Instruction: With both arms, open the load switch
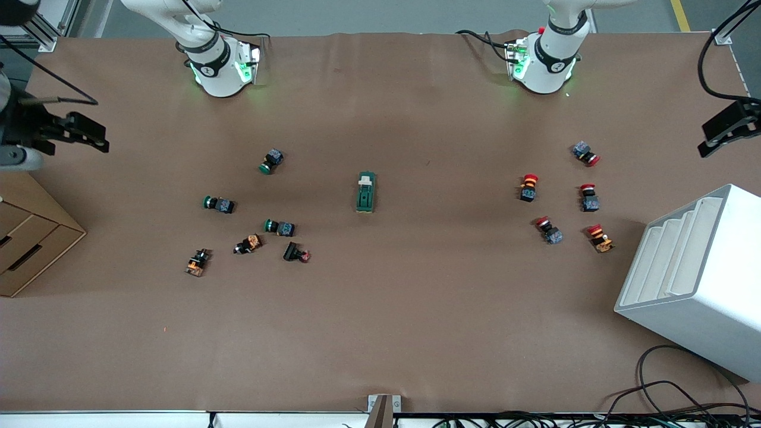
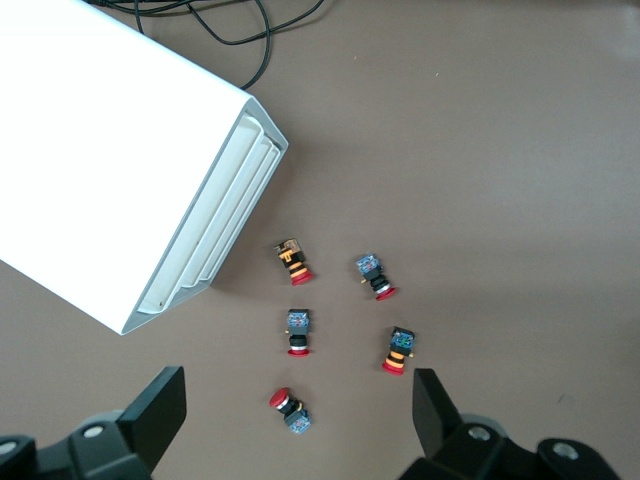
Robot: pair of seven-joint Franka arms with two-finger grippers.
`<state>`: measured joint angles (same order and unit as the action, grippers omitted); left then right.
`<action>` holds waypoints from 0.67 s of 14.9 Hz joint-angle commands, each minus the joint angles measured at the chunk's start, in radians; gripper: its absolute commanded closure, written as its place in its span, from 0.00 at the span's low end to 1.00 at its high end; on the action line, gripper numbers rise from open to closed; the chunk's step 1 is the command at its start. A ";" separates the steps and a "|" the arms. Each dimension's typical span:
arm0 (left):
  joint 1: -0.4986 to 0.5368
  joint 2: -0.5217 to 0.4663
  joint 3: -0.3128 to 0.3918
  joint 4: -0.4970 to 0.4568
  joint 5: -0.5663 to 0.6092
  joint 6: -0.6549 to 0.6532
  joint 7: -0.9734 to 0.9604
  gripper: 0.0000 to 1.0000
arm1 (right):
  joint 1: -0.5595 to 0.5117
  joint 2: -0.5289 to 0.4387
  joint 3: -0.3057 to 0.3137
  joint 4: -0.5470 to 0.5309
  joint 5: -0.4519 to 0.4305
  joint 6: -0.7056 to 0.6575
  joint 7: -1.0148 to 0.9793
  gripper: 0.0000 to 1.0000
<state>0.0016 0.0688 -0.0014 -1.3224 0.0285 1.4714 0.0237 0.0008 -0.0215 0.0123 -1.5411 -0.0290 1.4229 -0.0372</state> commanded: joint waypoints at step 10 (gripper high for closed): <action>-0.029 -0.151 -0.091 -0.248 -0.015 -0.010 0.008 0.00 | 0.001 -0.087 -0.031 -0.050 0.050 0.016 0.013 0.00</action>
<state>-0.0286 -0.0208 -0.0709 -1.4818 0.0256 1.4119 0.0350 0.0003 -0.0839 -0.0179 -1.5629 0.0041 1.4250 -0.0377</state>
